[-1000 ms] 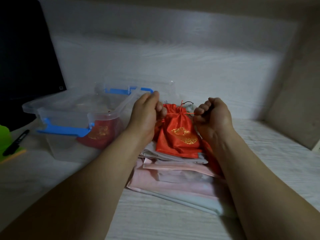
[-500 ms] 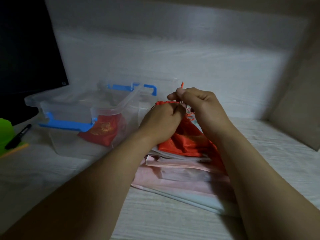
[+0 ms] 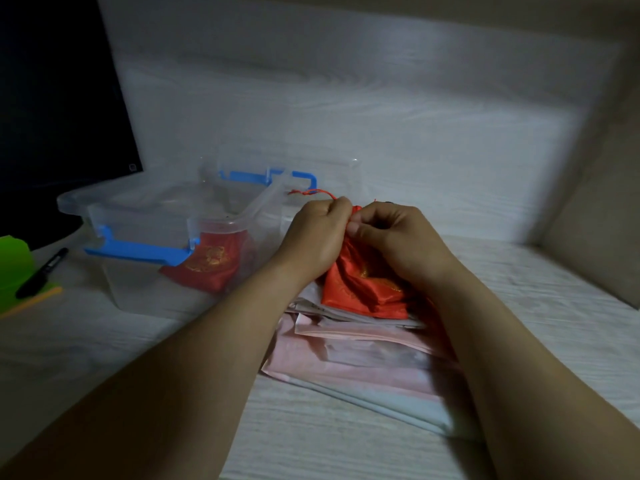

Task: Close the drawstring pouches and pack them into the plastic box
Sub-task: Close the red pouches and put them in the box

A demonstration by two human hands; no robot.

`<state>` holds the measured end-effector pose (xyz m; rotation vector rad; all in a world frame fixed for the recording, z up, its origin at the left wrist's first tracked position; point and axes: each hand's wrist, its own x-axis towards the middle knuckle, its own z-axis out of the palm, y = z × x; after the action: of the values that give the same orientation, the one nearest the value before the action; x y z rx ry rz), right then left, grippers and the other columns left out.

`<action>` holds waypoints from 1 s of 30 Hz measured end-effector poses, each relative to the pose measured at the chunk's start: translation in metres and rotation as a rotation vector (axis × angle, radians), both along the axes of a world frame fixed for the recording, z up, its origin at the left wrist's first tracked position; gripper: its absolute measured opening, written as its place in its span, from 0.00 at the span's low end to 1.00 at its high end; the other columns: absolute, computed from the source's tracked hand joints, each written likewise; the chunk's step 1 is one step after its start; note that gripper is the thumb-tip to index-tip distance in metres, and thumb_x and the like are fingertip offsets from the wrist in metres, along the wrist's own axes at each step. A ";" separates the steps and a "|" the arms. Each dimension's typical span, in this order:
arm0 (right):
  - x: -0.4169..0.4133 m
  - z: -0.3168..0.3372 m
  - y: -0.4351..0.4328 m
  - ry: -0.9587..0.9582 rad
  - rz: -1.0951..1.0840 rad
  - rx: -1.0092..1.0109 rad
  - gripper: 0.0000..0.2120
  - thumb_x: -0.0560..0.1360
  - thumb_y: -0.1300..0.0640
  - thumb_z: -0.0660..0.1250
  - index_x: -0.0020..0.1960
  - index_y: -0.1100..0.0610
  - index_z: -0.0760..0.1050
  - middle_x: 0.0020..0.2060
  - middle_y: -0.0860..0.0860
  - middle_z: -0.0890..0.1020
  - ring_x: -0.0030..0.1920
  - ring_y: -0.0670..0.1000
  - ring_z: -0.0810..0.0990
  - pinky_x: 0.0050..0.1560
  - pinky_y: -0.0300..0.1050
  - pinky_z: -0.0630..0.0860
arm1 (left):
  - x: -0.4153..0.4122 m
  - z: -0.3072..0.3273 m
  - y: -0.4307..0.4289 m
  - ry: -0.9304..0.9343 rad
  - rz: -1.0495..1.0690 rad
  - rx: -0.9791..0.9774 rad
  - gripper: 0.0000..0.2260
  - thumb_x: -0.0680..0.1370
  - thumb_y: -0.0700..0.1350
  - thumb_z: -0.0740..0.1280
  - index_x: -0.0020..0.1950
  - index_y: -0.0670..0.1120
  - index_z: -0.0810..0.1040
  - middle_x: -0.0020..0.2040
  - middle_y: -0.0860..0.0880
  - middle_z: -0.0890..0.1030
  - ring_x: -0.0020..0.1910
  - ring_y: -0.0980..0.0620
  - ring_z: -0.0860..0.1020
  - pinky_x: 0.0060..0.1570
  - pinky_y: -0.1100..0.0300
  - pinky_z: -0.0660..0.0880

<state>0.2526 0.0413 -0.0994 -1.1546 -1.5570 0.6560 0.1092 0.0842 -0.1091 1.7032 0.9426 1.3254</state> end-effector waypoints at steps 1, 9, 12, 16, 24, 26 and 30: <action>-0.001 0.000 0.000 0.038 0.004 -0.005 0.04 0.78 0.63 0.72 0.47 0.63 0.82 0.32 0.51 0.81 0.31 0.49 0.75 0.35 0.45 0.74 | 0.000 -0.001 0.001 -0.002 0.005 0.017 0.21 0.79 0.54 0.59 0.26 0.55 0.75 0.23 0.55 0.70 0.28 0.51 0.67 0.39 0.48 0.65; -0.006 0.006 -0.005 0.517 0.141 -0.176 0.07 0.79 0.64 0.67 0.43 0.58 0.79 0.29 0.50 0.78 0.30 0.47 0.77 0.32 0.38 0.75 | -0.003 -0.002 0.006 -0.070 0.041 -0.029 0.14 0.74 0.49 0.59 0.28 0.54 0.73 0.27 0.55 0.69 0.31 0.50 0.66 0.41 0.47 0.64; -0.009 0.008 -0.007 0.461 0.174 -0.144 0.08 0.80 0.63 0.65 0.44 0.58 0.78 0.31 0.51 0.78 0.27 0.44 0.72 0.27 0.35 0.66 | -0.003 0.003 0.000 0.025 0.058 0.033 0.15 0.75 0.45 0.59 0.28 0.50 0.72 0.28 0.53 0.70 0.35 0.44 0.70 0.39 0.51 0.65; -0.007 -0.001 -0.005 0.400 0.196 -0.158 0.08 0.80 0.62 0.66 0.44 0.55 0.78 0.41 0.53 0.82 0.31 0.45 0.73 0.28 0.36 0.66 | -0.004 0.000 -0.004 0.022 0.092 0.043 0.10 0.75 0.47 0.59 0.34 0.49 0.73 0.30 0.52 0.74 0.33 0.48 0.72 0.38 0.54 0.67; -0.005 -0.006 -0.002 0.425 0.181 -0.153 0.07 0.82 0.61 0.64 0.46 0.55 0.76 0.42 0.52 0.84 0.33 0.46 0.75 0.32 0.38 0.69 | -0.006 -0.005 -0.001 -0.095 0.090 -0.035 0.10 0.73 0.48 0.60 0.35 0.46 0.75 0.26 0.54 0.75 0.30 0.50 0.71 0.37 0.53 0.67; -0.003 -0.006 -0.003 0.430 0.152 -0.171 0.08 0.82 0.61 0.65 0.44 0.55 0.77 0.41 0.53 0.83 0.33 0.47 0.75 0.32 0.38 0.70 | -0.008 -0.007 -0.002 -0.149 0.091 -0.056 0.11 0.77 0.45 0.61 0.35 0.47 0.74 0.28 0.53 0.76 0.28 0.52 0.71 0.36 0.55 0.67; -0.003 -0.008 -0.001 0.360 0.058 -0.213 0.09 0.81 0.62 0.67 0.43 0.57 0.80 0.36 0.56 0.80 0.33 0.49 0.74 0.34 0.39 0.73 | -0.012 -0.003 -0.001 -0.311 0.068 -0.120 0.12 0.81 0.43 0.64 0.38 0.46 0.77 0.33 0.48 0.80 0.29 0.53 0.72 0.33 0.57 0.68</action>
<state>0.2495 0.0404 -0.1073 -1.0777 -1.2388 1.0283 0.0976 0.0832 -0.1124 1.3373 0.8844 1.4947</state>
